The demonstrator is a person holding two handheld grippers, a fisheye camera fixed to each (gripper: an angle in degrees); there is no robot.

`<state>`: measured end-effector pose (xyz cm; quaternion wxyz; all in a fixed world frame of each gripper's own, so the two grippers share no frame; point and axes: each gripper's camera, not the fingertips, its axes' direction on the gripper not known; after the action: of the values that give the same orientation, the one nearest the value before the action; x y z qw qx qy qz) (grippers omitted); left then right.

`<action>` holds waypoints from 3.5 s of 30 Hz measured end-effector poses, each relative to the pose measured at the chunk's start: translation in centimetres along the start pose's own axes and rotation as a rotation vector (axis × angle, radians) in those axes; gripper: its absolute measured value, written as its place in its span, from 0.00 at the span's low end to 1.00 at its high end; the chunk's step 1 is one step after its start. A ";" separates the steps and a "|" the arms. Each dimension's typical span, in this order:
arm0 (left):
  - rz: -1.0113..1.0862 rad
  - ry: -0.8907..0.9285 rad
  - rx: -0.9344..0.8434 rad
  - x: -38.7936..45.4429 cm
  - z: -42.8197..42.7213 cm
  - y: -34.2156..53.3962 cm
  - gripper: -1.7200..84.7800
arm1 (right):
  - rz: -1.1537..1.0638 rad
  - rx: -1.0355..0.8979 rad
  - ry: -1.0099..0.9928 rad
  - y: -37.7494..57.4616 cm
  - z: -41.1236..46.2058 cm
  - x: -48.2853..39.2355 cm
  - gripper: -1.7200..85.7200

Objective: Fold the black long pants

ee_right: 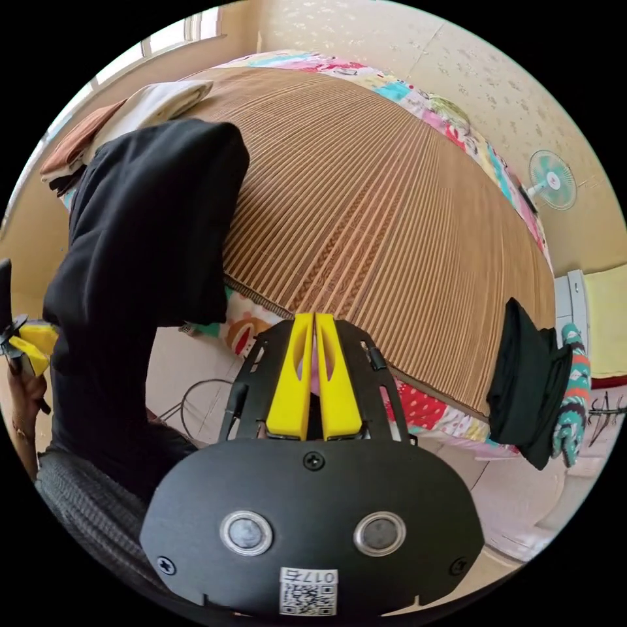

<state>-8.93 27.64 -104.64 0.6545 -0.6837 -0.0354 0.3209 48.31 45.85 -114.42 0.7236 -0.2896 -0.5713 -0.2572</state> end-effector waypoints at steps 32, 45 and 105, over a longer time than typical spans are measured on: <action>-0.298 -0.384 0.378 -14.7 -9.9 5.7 0.11 | -0.844 0.575 0.182 -13.8 -15.7 -46.2 0.06; 0.215 -0.109 0.593 -8.7 -6.9 -2.9 0.10 | -0.194 1.034 -0.080 -9.7 -43.6 -14.4 0.03; 0.324 -0.454 -0.430 -32.8 26.2 -30.2 0.14 | 0.205 0.016 -0.106 -31.4 0.8 13.0 0.15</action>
<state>-36.39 39.37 -62.42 0.4114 -0.7138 -0.1381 0.5496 28.45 23.92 -97.63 0.7172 -0.3539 -0.5782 -0.1613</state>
